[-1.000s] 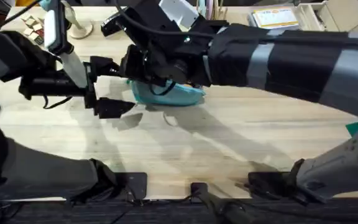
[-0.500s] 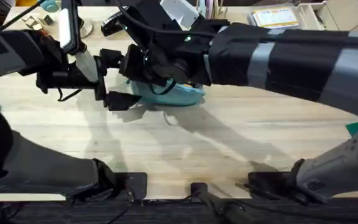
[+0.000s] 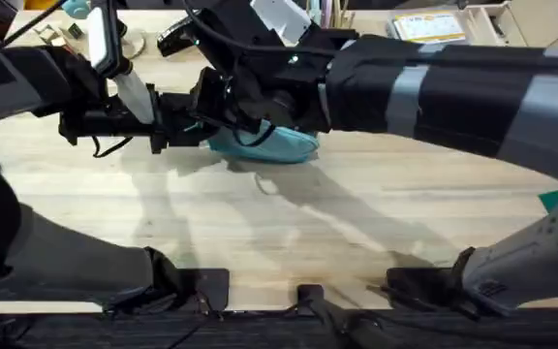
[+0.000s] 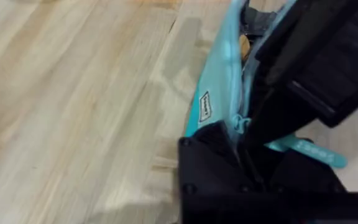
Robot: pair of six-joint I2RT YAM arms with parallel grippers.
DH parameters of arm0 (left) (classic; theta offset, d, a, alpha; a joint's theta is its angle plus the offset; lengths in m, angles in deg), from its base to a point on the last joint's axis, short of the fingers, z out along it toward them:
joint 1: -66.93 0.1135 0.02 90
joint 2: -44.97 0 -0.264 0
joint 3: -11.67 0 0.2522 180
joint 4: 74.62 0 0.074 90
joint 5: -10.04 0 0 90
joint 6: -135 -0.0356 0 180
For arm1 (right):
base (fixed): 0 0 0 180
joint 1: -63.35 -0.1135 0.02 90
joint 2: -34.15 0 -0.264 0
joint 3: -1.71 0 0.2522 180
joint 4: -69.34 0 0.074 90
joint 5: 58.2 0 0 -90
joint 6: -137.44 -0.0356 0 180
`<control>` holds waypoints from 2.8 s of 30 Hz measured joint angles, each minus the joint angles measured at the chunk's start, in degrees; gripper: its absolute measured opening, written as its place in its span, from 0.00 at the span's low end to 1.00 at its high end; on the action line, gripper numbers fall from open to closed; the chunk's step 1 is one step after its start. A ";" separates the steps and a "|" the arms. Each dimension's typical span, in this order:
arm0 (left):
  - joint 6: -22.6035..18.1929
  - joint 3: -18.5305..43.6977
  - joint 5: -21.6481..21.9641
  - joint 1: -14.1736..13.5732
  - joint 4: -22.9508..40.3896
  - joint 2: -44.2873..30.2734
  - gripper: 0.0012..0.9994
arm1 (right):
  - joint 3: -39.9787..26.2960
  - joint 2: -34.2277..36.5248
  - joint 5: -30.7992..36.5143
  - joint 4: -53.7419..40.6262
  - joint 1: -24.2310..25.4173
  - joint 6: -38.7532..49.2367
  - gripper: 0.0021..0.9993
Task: Unzip the bag, pick up the pens from the table one at a time and place them inside, then zip the bag closed.
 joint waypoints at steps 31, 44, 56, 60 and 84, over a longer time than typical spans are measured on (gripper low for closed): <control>1.75 -0.02 1.66 -0.31 0.11 -0.65 0.04 | -0.02 -1.38 -11.24 -16.87 32.10 2.66 0.03; 1.75 -0.02 1.68 -0.30 0.13 -0.65 0.04 | -0.02 -9.11 -2.70 -17.13 32.72 16.89 0.03; 1.75 -0.02 1.84 -0.31 0.13 -0.65 0.04 | -0.02 -23.75 0.37 -21.92 25.60 35.07 0.03; 1.75 -0.02 1.86 -0.31 0.13 -0.67 0.04 | -0.02 -27.60 0.61 -27.60 20.55 40.41 0.05; 2.14 0.00 0.52 -0.24 -0.30 -0.63 0.99 | -0.02 -30.40 0.79 -34.92 10.12 44.61 1.00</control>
